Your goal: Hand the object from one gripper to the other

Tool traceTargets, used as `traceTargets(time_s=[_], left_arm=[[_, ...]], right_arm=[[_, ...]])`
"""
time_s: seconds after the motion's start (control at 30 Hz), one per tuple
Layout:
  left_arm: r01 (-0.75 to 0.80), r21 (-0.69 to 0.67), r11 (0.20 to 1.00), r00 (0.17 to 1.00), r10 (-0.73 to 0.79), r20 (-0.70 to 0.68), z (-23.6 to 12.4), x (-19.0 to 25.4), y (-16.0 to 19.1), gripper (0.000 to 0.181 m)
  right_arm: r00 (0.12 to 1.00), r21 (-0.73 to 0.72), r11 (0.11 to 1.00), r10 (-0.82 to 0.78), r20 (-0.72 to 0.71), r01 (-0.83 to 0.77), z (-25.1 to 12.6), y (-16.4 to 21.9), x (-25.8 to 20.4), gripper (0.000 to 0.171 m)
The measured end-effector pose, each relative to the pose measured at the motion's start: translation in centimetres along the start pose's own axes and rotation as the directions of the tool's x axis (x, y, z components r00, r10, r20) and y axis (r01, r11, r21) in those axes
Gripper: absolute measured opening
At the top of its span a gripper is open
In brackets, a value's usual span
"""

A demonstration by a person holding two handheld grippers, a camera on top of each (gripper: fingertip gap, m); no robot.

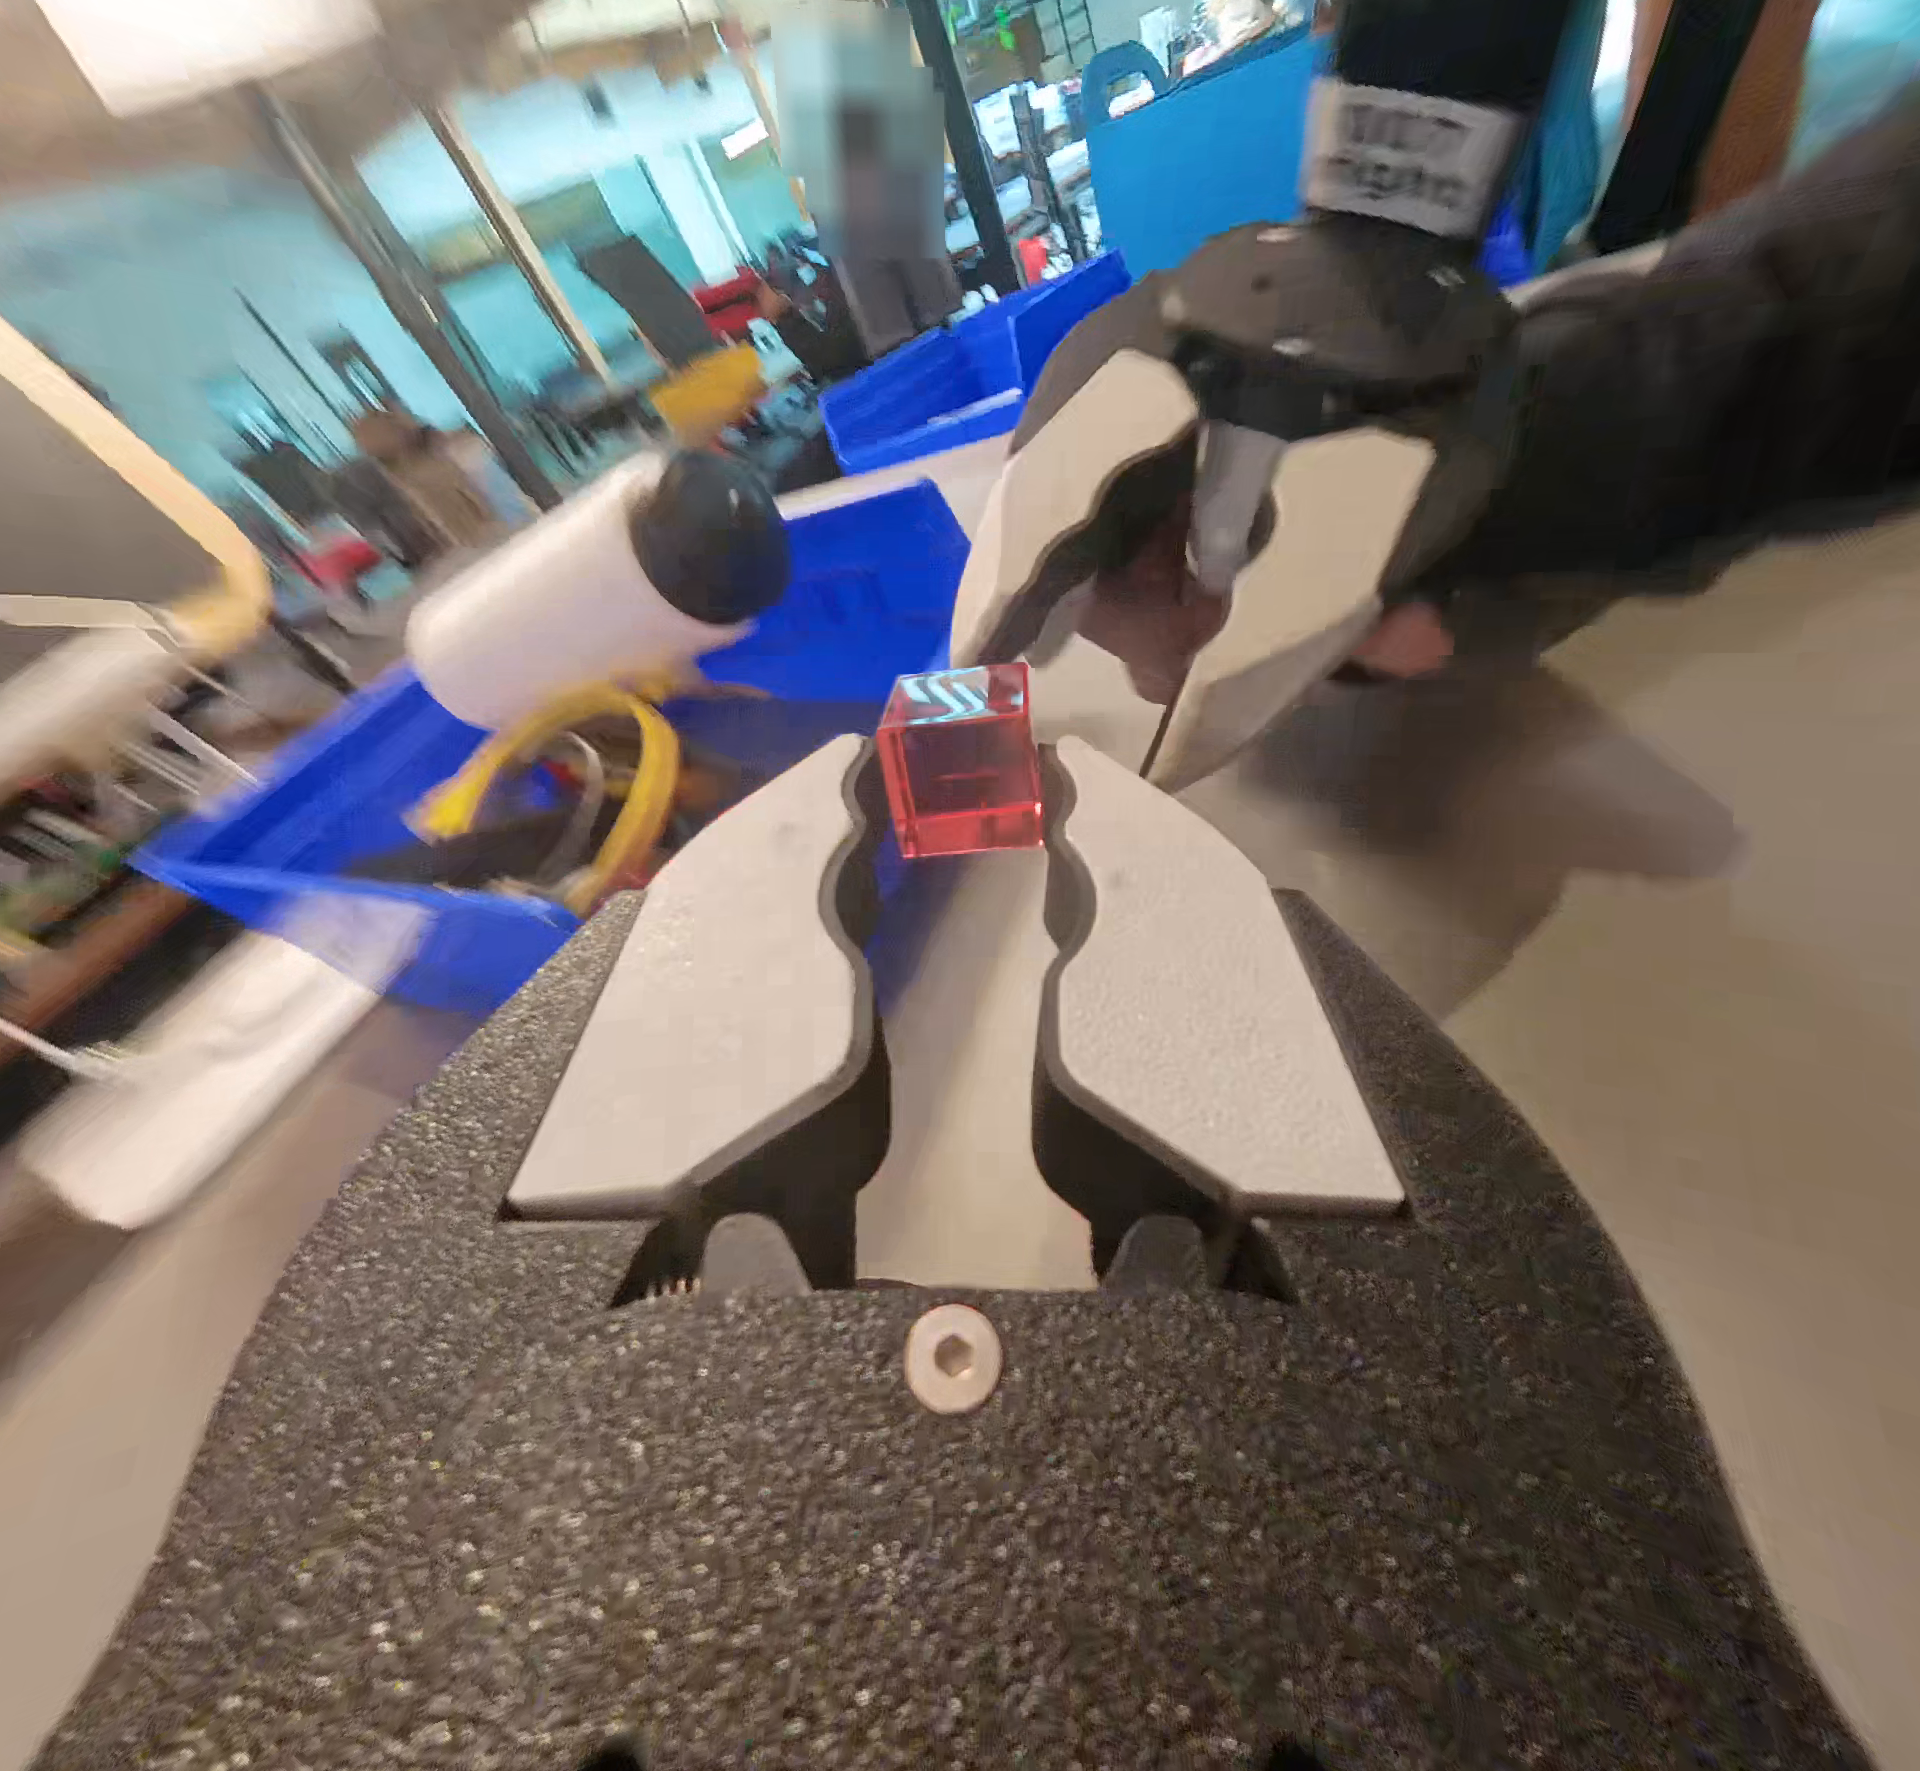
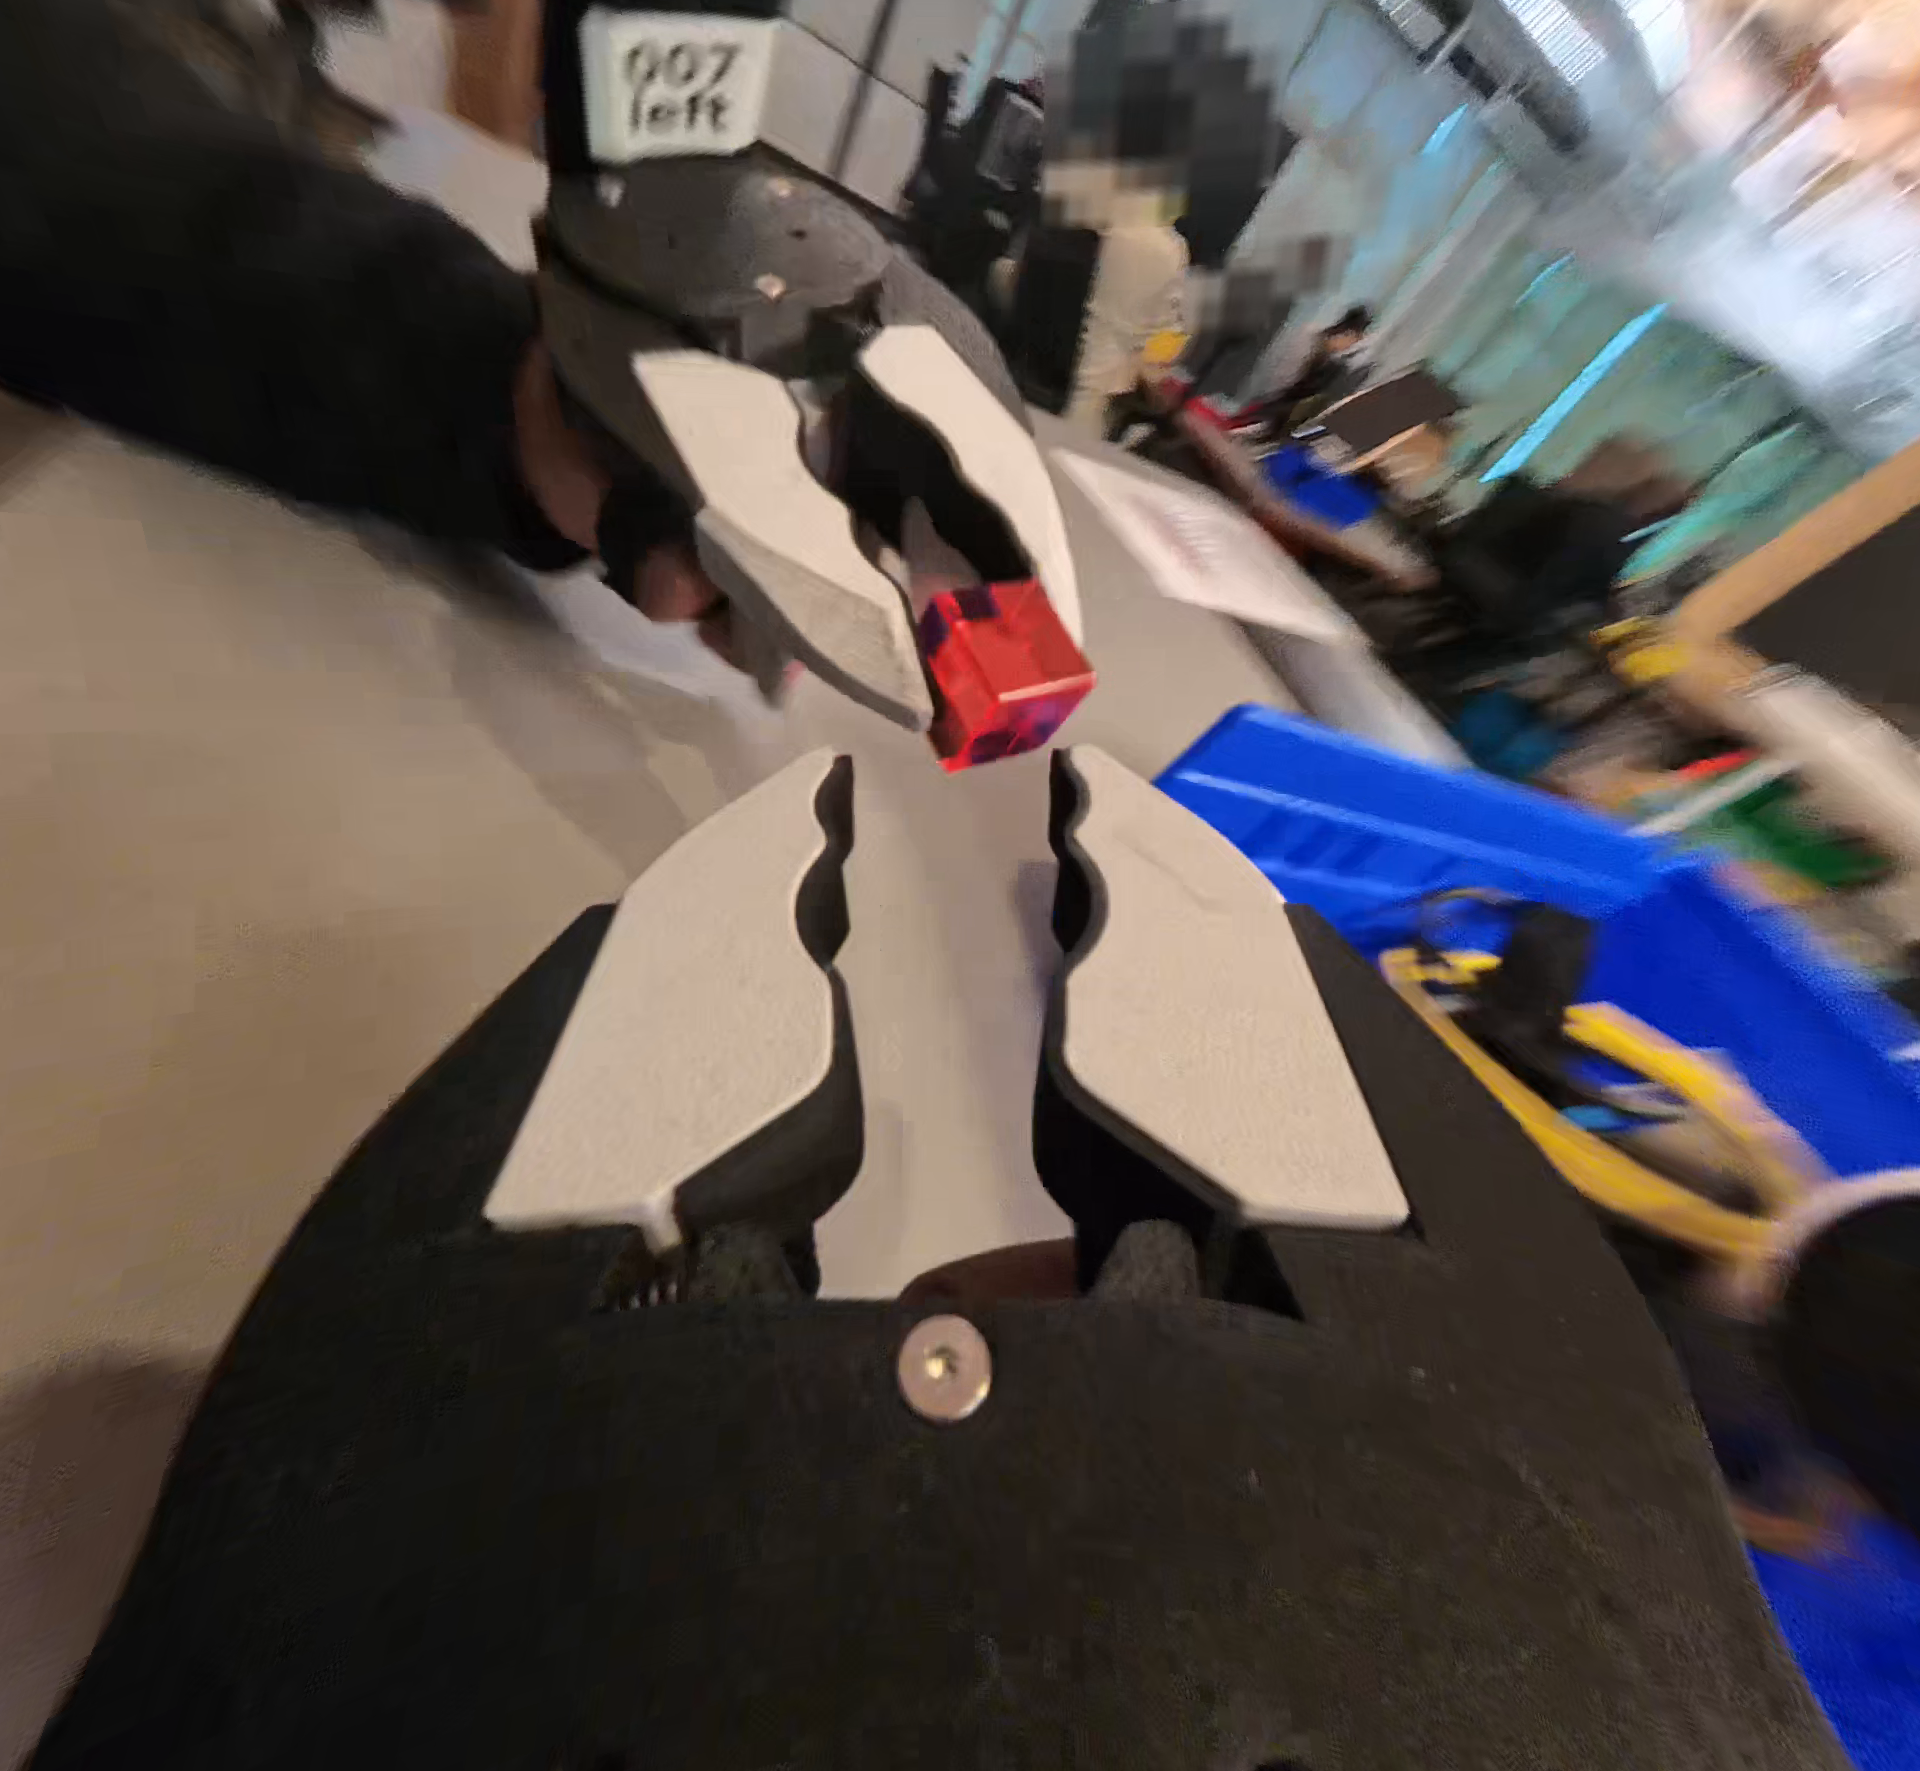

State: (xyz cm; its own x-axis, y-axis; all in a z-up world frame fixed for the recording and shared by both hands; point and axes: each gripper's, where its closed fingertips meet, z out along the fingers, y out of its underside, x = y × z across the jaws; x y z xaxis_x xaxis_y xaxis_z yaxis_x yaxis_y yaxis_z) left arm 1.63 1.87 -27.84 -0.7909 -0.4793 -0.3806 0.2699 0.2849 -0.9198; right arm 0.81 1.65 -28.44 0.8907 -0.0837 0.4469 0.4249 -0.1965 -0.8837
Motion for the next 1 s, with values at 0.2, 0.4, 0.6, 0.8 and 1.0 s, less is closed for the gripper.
traceTargets(time_s=[0.2,0.4,0.6,0.8,1.0], left_arm=[[-0.416,0.109,0.903,0.909,0.408,0.09,-0.6,1.9,-2.2,0.029],[-0.542,0.079,0.836,0.836,0.529,0.144,-0.6,2.2,-2.2,0.029],[-0.607,0.061,0.792,0.793,0.599,0.109,-0.1,3.4,-1.5,0.029],[-0.593,0.061,0.803,0.805,0.588,0.078,0.2,3.9,-1.2,0.029],[-0.606,0.127,0.786,0.796,0.599,0.089,-0.4,4.5,-2.3,0.029]], right_arm=[[0.712,0.003,0.761,0.606,0.354,-0.649,-0.7,-0.9,-0.3,0.049],[0.509,-0.05,0.623,0.681,0.527,-0.781,-1.5,-2.4,-1.3,0.046],[0.522,-0.075,0.637,0.688,0.504,-0.767,-1.1,-2.3,-1.7,0.042],[0.561,-0.086,0.672,0.675,0.48,-0.735,-1.0,-1.3,-1.9,0.03],[0.479,-0.149,0.641,0.689,0.544,-0.753,-1.1,-1.6,-3.1,0.051]])
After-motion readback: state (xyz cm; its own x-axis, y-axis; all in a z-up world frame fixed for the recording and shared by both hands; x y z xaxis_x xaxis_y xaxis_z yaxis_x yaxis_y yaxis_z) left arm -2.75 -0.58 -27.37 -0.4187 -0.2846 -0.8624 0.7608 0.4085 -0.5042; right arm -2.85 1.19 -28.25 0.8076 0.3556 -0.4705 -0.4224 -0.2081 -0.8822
